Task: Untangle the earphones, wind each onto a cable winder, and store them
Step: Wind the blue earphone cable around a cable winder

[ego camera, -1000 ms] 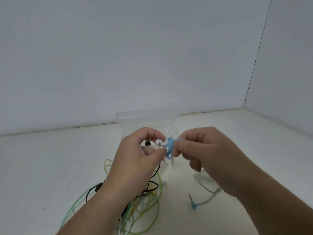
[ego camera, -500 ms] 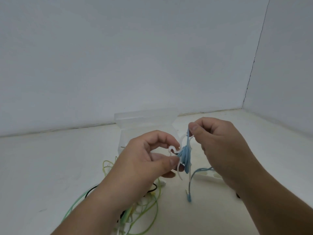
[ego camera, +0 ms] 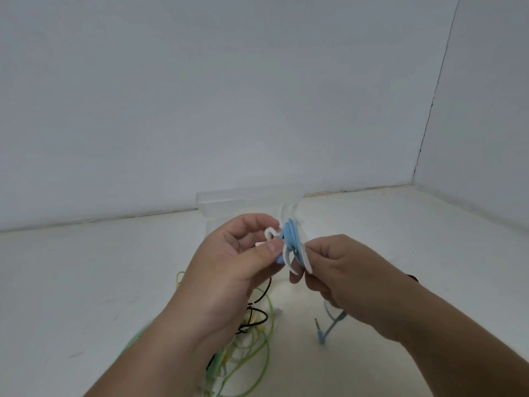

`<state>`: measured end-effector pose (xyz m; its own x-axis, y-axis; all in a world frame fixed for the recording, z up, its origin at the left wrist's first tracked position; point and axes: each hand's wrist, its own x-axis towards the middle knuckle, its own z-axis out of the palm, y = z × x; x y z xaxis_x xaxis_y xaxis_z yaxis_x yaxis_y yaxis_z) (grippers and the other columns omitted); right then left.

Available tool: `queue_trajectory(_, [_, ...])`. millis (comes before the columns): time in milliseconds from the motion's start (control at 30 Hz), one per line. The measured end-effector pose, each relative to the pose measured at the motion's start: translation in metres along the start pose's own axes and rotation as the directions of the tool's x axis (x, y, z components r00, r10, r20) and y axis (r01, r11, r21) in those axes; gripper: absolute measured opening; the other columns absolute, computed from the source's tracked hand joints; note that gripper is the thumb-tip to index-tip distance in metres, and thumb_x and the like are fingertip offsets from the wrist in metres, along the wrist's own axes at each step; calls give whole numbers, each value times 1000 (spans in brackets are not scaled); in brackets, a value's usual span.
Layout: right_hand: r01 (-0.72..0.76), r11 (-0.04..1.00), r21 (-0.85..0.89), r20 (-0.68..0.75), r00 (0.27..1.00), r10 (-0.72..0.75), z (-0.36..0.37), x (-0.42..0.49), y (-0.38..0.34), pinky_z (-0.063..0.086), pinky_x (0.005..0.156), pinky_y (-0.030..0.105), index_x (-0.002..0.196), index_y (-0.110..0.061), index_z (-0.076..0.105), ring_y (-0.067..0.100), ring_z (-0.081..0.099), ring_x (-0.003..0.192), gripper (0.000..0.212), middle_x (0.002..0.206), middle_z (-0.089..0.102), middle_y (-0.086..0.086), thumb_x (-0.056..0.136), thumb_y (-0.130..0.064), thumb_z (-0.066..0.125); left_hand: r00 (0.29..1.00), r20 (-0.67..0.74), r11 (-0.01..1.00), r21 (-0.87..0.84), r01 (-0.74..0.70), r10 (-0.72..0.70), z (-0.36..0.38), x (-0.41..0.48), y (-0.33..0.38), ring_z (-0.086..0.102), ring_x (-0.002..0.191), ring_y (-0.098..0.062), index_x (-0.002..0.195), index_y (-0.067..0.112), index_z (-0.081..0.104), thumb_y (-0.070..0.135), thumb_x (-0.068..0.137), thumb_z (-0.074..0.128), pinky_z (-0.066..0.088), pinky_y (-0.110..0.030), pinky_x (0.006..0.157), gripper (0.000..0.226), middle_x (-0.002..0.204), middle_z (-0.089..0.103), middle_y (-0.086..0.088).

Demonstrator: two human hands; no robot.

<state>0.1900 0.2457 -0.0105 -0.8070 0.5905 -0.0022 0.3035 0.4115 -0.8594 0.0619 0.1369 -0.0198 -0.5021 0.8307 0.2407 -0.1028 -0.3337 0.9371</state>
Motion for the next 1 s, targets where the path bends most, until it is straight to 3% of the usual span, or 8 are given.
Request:
queue_trajectory(100, [12,999,48,87,996,-17,0,-2,-1,27,49,24,77,-16,71,13,30,50,41,56,42,-4,104,-30,44,996,-82,995,-93,36,-44,-1,2,0,70,82,-29,97,10,67,6,73,74,60,-40,79,25,104,72,-25])
queue_trajectory(300, [84,996,-21,157,984,-80,0,-7,-4,42,59,30,75,-27,74,15,45,53,28,53,47,-4,97,-26,58,984,-168,995,-89,38,-52,-3,7,-2,68,75,-21,94,11,67,4,76,70,59,-36,73,20,87,71,-12])
queue_trajectory(467, [148,989,-26,37,988,-147,-3,-10,-10,42,55,17,76,-27,77,3,55,49,21,51,55,-5,92,-29,64,970,-237,987,163,-10,49,-7,5,-2,66,78,-28,89,17,72,-1,86,69,57,-40,81,19,86,73,-9])
queue_trajectory(567, [220,975,15,-69,973,-219,-5,-11,-13,38,48,12,73,-20,76,2,51,45,22,49,52,-4,91,-24,64,977,-161,879,475,-48,140,-6,0,0,55,54,-13,89,27,68,9,88,71,45,-23,58,18,76,75,-1])
queue_trajectory(633, [265,963,-43,-123,955,-269,-6,-11,-14,34,44,16,72,-19,75,4,44,42,24,54,53,6,92,-24,63,977,-129,819,570,-66,169,-4,-1,-2,45,47,-5,85,30,67,11,87,72,34,-14,47,20,70,70,3])
queue_trajectory(733, [306,936,-176,-169,927,-335,-5,-9,-11,38,52,29,70,-22,65,16,47,54,25,65,58,7,93,-27,59,977,-111,724,688,-58,183,-2,-1,-5,65,70,-2,84,35,65,14,88,71,41,-13,56,23,80,69,11])
queue_trajectory(867, [344,898,-275,-236,881,-409,-4,-5,-6,39,62,14,72,-29,56,5,51,67,23,69,56,-12,94,-26,56,983,-46,669,738,-87,179,-2,-2,-6,63,69,4,84,36,66,13,89,69,41,-8,56,24,80,67,14])
queue_trajectory(1000, [327,879,-347,-359,820,-446,-7,2,0,37,64,10,73,-32,56,3,54,79,21,73,58,-13,92,-25,56,995,1,774,629,-80,102,-1,-3,-5,50,51,2,82,35,69,10,87,71,37,-9,52,25,61,59,16])
